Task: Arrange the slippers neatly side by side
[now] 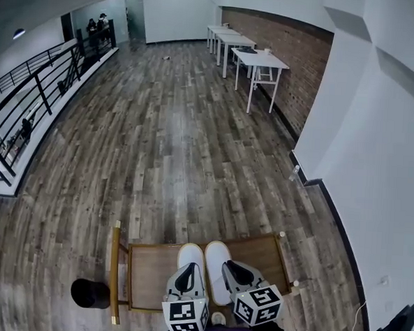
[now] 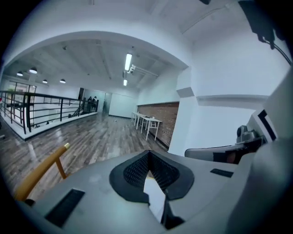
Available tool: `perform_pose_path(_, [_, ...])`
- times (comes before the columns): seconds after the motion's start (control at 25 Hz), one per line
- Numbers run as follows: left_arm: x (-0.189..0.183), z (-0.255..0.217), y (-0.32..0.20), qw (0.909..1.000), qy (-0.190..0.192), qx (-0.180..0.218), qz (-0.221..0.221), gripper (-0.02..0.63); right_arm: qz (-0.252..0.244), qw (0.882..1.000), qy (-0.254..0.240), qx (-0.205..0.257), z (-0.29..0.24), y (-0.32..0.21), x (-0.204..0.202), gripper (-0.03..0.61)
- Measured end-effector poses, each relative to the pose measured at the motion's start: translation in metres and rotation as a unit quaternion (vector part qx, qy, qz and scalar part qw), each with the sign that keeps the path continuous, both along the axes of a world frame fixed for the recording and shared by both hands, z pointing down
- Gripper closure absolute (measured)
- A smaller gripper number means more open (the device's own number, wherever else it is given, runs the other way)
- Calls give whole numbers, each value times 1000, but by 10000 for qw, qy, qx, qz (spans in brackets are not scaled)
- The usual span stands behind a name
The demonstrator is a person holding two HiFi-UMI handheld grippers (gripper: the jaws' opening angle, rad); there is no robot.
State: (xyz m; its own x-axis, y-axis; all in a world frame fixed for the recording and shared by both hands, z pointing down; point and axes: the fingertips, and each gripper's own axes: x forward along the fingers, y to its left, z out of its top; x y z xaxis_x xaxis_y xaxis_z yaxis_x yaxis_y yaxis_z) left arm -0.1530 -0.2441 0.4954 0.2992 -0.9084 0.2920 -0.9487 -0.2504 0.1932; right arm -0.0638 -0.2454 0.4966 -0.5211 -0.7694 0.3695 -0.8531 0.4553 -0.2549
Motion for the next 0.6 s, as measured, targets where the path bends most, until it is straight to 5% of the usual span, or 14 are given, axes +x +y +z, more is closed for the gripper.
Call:
perform_pose_path(0.2, [1,-5,3,9987,-416,280,-67,612,-59,9998,98,151,-5,4,-2,578])
perform_pose_path(0.6, [-1,-6,7,9981,-433,411,-113,612,-59,9992,165,348,-12,6,-4,580])
